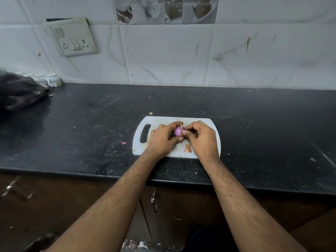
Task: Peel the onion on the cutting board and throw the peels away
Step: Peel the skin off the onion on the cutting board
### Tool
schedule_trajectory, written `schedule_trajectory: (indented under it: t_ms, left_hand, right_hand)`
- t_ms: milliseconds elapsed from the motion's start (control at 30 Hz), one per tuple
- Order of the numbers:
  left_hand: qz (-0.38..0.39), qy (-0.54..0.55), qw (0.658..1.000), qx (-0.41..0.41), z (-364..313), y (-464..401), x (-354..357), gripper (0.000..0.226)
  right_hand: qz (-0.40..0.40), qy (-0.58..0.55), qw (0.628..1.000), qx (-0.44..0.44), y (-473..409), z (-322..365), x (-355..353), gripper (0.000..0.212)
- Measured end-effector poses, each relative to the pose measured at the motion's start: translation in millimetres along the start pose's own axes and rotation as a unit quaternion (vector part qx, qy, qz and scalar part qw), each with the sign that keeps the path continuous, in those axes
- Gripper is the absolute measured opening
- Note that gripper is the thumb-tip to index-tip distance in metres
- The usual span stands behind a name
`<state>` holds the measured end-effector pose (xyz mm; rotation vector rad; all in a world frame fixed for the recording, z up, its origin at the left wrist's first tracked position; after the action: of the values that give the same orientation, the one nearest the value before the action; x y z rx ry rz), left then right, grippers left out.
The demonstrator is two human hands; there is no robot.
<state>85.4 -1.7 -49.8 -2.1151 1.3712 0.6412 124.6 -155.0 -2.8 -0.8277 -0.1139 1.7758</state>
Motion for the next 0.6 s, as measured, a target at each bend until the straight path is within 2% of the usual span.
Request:
schedule_trajectory:
  t_ms: [133,267,467,600]
  left_hand:
    - [0.005,-0.007,1.000,0.012,0.3,-0.1,-0.8,0.057]
    - [0.015,0.005,1.000,0.014,1.7,-1.4,1.3,0.057]
    - [0.012,0.037,0.999,0.018,-4.1,2.1,-2.2,0.057]
    - [0.006,0.021,1.000,0.014,-4.7,3.6,-3.3,0.059]
  right_hand:
    - [0.012,0.025,0.999,-0.037,2.9,11.1,3.1,0.009]
    - [0.033,0.148,0.985,-0.079,2.7,17.0,15.1,0.011]
    - [0.043,0.177,0.979,-0.095,5.0,21.1,17.7,0.012]
    - [0.048,0.219,0.968,-0.116,4.9,24.5,22.0,0.012]
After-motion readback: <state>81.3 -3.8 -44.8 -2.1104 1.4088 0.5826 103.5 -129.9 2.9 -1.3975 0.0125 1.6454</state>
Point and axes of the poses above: each hand's wrist, its own y-axis away from the middle knuckle, its own x-axis out of the palm, z = x × y, the point moved 10 cm from there along -y, towards the middle knuckle, and after that the axes turned 3 degrees about -x, right-handed, at the moved point
